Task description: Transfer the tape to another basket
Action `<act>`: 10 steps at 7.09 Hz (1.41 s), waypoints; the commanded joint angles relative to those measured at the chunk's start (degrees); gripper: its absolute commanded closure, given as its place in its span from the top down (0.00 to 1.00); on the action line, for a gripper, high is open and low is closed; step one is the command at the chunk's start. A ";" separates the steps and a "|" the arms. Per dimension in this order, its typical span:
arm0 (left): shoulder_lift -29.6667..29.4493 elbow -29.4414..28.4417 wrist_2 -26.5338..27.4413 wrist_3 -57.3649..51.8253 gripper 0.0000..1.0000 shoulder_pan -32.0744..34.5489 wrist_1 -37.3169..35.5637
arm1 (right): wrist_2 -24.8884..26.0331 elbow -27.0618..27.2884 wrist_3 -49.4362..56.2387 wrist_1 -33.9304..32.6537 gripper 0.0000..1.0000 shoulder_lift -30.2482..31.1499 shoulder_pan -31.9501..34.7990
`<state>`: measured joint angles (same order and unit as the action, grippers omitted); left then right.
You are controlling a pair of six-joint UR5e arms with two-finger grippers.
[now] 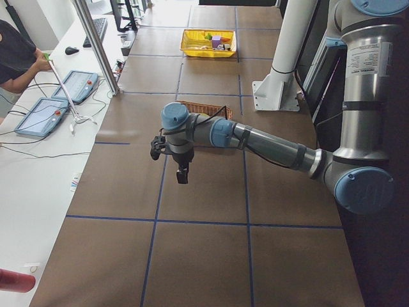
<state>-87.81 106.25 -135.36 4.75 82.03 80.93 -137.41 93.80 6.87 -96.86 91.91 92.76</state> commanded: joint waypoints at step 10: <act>0.89 -13.87 -2.45 -12.75 1.00 9.11 1.07 | -0.05 -1.60 -2.13 5.10 1.00 1.52 0.05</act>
<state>-86.92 92.50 -137.89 -8.14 91.14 82.00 -137.48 92.17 4.72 -91.77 93.43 92.78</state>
